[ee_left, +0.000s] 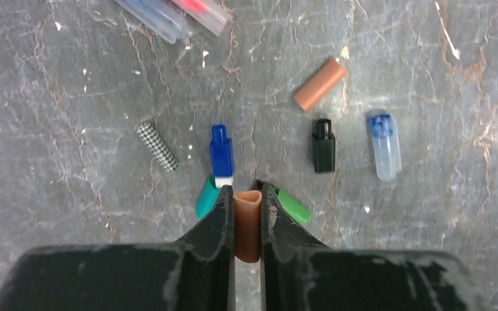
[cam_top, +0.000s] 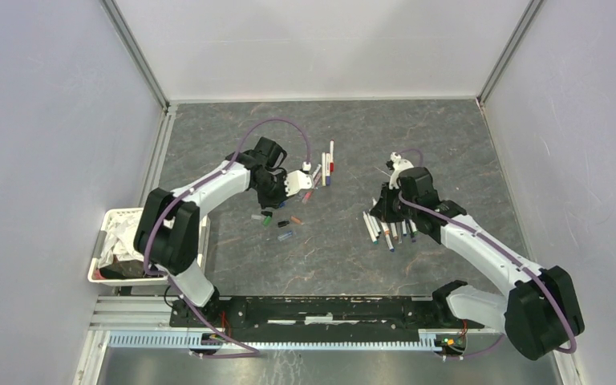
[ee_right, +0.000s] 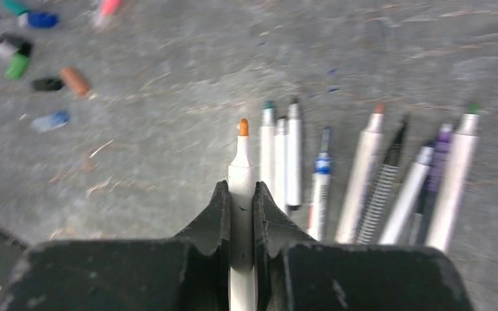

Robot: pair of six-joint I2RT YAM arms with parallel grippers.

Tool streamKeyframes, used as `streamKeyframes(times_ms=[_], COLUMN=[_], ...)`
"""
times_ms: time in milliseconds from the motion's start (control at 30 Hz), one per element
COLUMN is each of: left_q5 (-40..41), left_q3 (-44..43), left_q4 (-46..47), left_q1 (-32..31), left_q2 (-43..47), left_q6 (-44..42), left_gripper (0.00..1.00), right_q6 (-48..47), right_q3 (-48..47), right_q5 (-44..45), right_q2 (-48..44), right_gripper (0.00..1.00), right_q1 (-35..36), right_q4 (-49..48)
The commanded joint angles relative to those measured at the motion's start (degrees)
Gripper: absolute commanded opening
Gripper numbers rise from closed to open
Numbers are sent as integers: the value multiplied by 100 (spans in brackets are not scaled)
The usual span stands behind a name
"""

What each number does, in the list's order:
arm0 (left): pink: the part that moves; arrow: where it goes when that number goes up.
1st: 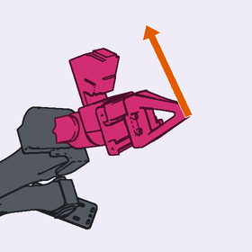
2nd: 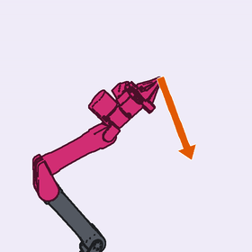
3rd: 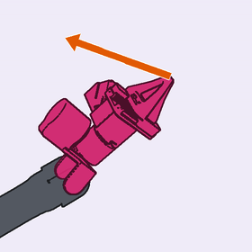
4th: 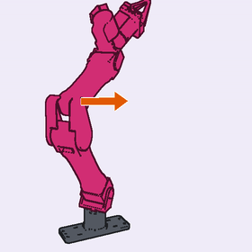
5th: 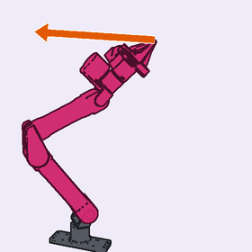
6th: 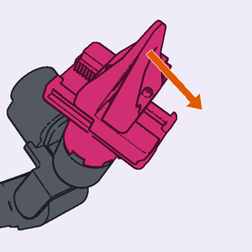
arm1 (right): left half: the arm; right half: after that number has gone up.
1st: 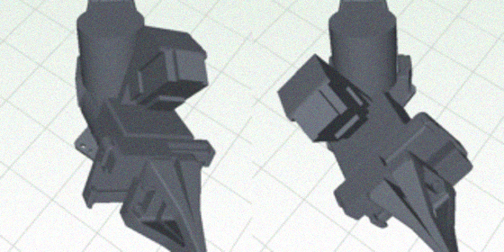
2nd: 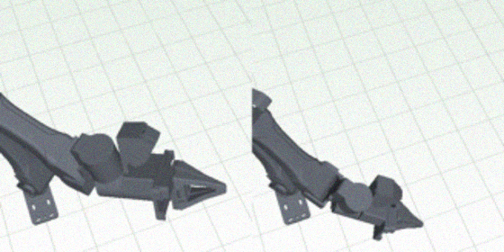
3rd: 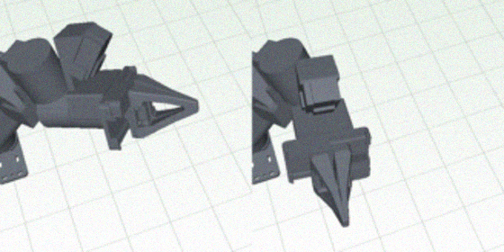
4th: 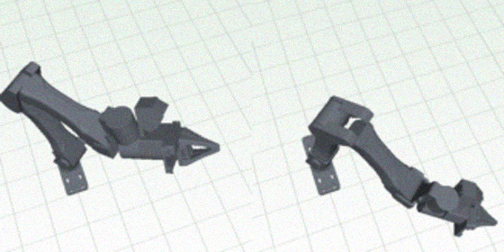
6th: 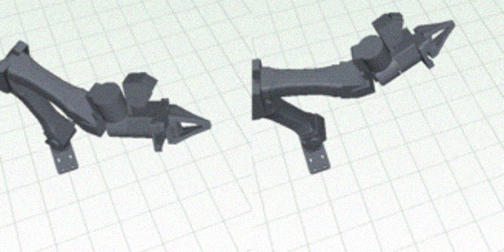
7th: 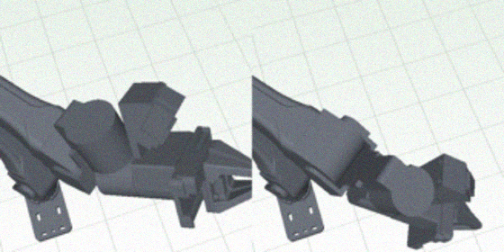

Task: Open the pen caps
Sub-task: Place the pen cap at the center of the board.

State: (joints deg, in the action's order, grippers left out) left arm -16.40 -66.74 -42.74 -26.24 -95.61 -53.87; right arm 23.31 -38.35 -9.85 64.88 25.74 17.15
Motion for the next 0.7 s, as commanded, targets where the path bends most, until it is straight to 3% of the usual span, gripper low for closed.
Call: streamKeyframes(times_ms=[0, 233, 400, 667], left_q5=[-227, 43, -19, -418], left_q3=[175, 351, 224, -138], left_q4=[836, 1199, 1070, 350], left_q1=[-90, -96, -92, -83], left_q2=[-201, -467, -339, 43], left_q6=[612, 712, 805, 1018], left_gripper=[2, 9, 28, 46], right_q6=[34, 45, 17, -240], right_q3=[98, 320, 459, 573], right_q5=[1350, 1706, 1749, 2013], right_q2=[33, 582, 1013, 1382], right_gripper=[0, 0, 0, 0], right_q1=[-67, -66, -68, -68], right_q4=[-514, -1161, -1551, -1672])
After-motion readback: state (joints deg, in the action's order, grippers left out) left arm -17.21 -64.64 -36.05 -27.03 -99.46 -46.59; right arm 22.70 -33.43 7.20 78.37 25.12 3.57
